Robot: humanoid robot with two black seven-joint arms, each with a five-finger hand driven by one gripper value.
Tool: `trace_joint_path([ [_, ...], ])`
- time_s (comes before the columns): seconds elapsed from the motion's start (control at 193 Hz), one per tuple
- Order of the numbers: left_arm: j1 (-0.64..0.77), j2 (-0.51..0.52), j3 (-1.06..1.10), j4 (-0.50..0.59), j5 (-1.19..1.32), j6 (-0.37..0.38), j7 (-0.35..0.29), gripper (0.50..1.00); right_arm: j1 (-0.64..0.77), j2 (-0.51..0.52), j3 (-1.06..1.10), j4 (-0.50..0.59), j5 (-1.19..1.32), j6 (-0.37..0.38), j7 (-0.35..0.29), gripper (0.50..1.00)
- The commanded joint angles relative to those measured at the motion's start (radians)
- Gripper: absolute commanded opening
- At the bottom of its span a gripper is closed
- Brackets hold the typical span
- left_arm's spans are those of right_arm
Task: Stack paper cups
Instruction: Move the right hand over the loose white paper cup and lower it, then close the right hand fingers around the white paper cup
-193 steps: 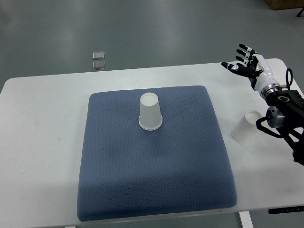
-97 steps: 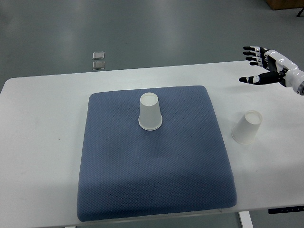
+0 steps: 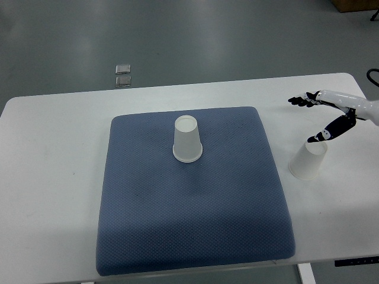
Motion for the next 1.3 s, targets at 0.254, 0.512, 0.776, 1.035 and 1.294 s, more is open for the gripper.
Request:
trace_joint_path([
  [0.254, 0.0, 0.0, 0.001, 0.0, 0.0, 0.0, 0.0, 1.0, 0.0, -0.018, -0.083, 0.003, -0.116, -0.007, 0.016, 0.911],
  [0.512, 0.0, 0.0, -0.001, 0.0, 0.0, 0.0, 0.0, 1.0, -0.008, -0.018, -0.105, -0.002, -0.179, -0.06, 0.016, 0.905],
  [0.776, 0.0, 0.0, 0.001, 0.0, 0.0, 0.0, 0.0, 1.0, -0.008, -0.017, -0.132, -0.028, -0.205, -0.091, 0.014, 0.879],
  [1.035, 0.0, 0.0, 0.001, 0.0, 0.0, 0.0, 0.0, 1.0, -0.006, -0.006, -0.163, -0.052, -0.211, -0.134, 0.016, 0.87],
  [1.294, 0.0, 0.0, -0.001, 0.0, 0.0, 0.0, 0.0, 1.0, -0.006, -0.003, -0.174, -0.054, -0.21, -0.148, 0.016, 0.858],
])
